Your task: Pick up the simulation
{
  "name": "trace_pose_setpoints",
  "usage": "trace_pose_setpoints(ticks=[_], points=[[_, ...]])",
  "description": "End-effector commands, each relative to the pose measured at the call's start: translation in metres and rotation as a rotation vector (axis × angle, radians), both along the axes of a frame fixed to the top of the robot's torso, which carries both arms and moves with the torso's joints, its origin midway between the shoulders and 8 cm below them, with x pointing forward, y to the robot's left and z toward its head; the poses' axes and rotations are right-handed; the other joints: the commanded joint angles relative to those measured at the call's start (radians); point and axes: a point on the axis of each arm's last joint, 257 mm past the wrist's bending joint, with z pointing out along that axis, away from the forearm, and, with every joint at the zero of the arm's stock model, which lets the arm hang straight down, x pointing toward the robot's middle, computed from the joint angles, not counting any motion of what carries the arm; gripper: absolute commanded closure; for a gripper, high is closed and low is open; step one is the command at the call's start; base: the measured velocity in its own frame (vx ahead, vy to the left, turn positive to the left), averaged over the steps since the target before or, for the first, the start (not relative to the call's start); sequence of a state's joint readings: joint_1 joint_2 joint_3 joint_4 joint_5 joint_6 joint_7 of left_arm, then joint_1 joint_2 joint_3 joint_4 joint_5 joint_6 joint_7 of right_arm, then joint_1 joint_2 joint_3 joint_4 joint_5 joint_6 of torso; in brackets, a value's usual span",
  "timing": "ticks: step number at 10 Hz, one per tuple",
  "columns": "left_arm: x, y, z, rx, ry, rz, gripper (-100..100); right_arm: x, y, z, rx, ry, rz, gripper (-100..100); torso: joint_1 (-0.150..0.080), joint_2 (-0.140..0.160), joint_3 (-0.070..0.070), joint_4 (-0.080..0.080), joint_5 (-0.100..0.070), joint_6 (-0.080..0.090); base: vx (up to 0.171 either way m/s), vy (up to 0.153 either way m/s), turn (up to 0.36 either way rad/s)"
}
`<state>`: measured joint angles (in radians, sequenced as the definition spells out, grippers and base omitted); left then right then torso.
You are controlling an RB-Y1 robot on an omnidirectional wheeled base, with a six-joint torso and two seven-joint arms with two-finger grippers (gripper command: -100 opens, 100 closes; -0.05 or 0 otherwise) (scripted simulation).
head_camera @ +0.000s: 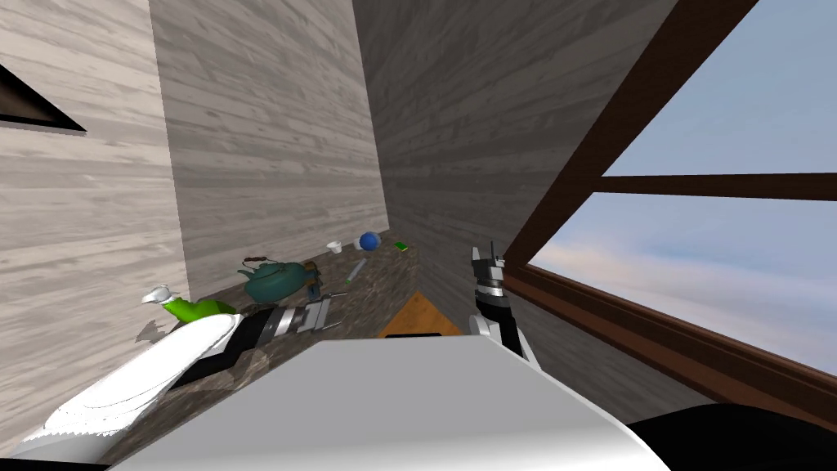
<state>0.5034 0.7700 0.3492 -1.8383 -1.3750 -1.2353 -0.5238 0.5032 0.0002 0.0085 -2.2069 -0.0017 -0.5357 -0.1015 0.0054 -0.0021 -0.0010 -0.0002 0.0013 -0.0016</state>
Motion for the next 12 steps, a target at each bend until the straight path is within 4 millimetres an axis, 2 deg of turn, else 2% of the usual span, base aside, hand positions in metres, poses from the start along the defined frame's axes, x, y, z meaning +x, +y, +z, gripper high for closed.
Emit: trace_pose_setpoints(ticks=[1, 2, 3, 4, 5, 6, 8, 9, 10, 11, 12], points=[[-0.004, 0.007, -0.006, 0.034, 0.011, -0.005, -100, 0.0, 0.0, 0.0, 0.0, 0.0, 0.0, 0, 0.0, 0.0, 0.0, 0.0, 0.0, 0.0, -0.007, 0.026, 0.01], [-0.013, 0.026, -0.015, 0.108, 0.044, -0.033, -100, 0.0, 0.0, 0.0, 0.0, 0.0, 0.0, 0, -0.002, 0.001, 0.0, 0.0, 0.0, 0.0, 0.003, 0.027, -0.289], [-0.014, 0.03, -0.018, 0.129, 0.049, -0.034, -100, 0.0, 0.0, 0.0, 0.0, 0.0, 0.0, 0, -0.002, 0.0, 0.0, 0.0, 0.0, 0.001, -0.001, 0.045, -0.19], [-0.023, 0.048, -0.024, 0.191, 0.079, -0.061, -100, 0.0, 0.0, 0.0, 0.0, 0.0, 0.0, 0, -0.001, 0.0, 0.0, 0.0, 0.0, 0.0, 0.0, 0.064, -0.256], [-0.024, 0.053, -0.028, 0.216, 0.086, -0.061, -100, 0.0, 0.0, 0.0, 0.0, 0.0, 0.0, 0, 0.001, 0.0, 0.0, 0.0, 0.0, 0.001, 0.003, 0.068, -0.163], [-0.032, 0.071, -0.03, 0.27, 0.116, -0.086, -100, 0.0, 0.0, 0.0, 0.0, 0.0, 0.0, 0, 0.001, 0.0, 0.0, 0.0, 0.0, 0.0, 0.007, 0.066, -0.353], [-0.034, 0.077, -0.035, 0.303, 0.126, -0.086, -100, 0.0, 0.0, 0.0, 0.0, 0.0, 0.0, 0, 0.0, -0.001, 0.0, 0.0, 0.0, 0.0, 0.003, 0.044, -0.052], [-0.042, 0.098, -0.037, 0.364, 0.16, -0.108, -100, 0.0, 0.0, 0.0, 0.0, 0.0, 0.0, 0, -0.002, 0.0, 0.0, 0.0, 0.0, -0.001, -0.003, 0.04, -0.23], [-0.043, 0.101, -0.039, 0.38, 0.165, -0.108, -100, 0.0, 0.0, 0.0, 0.0, 0.0, 0.0, 0, -0.001, 0.0, 0.0, 0.0, 0.0, 0.001, -0.009, 0.052, -0.181], [-0.051, 0.121, -0.04, 0.438, 0.199, -0.128, -100, 0.0, 0.0, 0.0, 0.0, 0.0, 0.0, 0, -0.001, 0.0, 0.0, 0.0, 0.0, 0.0, -0.018, 0.068, -0.244], [-0.052, 0.124, -0.041, 0.452, 0.204, -0.128, -100, 0.0, 0.0, 0.0, 0.0, 0.0, 0.0, 0, 0.001, 0.001, 0.0, 0.0, 0.0, 0.0, -0.011, 0.063, -0.147]])
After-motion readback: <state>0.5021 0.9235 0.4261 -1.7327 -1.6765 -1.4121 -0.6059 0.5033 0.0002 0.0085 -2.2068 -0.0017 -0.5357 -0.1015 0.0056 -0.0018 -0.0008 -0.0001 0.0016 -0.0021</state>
